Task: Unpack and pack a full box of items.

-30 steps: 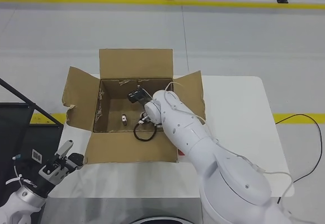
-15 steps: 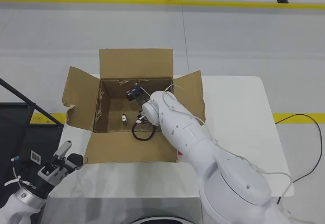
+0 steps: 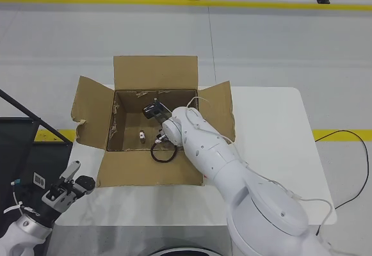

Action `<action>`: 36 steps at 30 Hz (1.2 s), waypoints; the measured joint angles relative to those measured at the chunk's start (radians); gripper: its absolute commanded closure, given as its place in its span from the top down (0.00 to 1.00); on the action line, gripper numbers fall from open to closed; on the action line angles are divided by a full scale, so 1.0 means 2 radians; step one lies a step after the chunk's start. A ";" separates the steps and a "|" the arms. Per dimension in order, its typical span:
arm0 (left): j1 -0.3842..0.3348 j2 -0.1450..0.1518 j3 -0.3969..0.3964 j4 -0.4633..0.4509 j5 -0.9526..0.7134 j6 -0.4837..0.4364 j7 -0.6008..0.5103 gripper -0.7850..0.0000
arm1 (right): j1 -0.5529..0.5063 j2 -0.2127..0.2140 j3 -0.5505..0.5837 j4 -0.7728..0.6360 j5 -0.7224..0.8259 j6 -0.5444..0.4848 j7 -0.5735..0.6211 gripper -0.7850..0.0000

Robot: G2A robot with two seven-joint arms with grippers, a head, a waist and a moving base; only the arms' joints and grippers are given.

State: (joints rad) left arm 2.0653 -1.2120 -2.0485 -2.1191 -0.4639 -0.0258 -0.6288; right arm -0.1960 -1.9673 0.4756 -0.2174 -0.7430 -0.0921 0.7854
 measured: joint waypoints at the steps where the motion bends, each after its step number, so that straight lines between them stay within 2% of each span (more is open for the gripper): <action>1: 0.000 0.000 0.000 0.000 0.000 0.000 0.000 1.00 | 0.000 0.000 0.001 0.000 -0.001 0.000 0.000 0.18; 4: 0.000 0.000 -0.001 0.000 0.001 0.000 0.002 1.00 | 0.000 0.000 0.003 0.001 -0.002 0.000 0.000 0.00; 14: -0.002 -0.001 0.000 0.003 0.000 0.000 0.002 1.00 | 0.011 0.001 0.014 0.001 -0.003 -0.003 -0.007 0.00; 22: -0.010 0.000 0.004 0.005 0.001 0.002 -0.002 1.00 | 0.037 0.011 0.036 -0.006 0.015 -0.039 -0.024 0.00; 29: -0.021 0.001 0.009 0.007 0.004 0.008 -0.007 1.00 | 0.056 0.031 0.064 -0.019 0.038 -0.098 -0.039 0.00; 36: -0.023 0.001 0.011 0.007 0.005 0.010 -0.008 1.00 | 0.055 0.058 0.089 -0.061 0.044 -0.125 -0.038 0.00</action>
State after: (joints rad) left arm 2.0188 -1.2096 -2.0258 -2.1043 -0.4531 -0.0052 -0.6458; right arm -0.0853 -1.8520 0.6535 -0.3392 -0.6554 -0.3430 0.7091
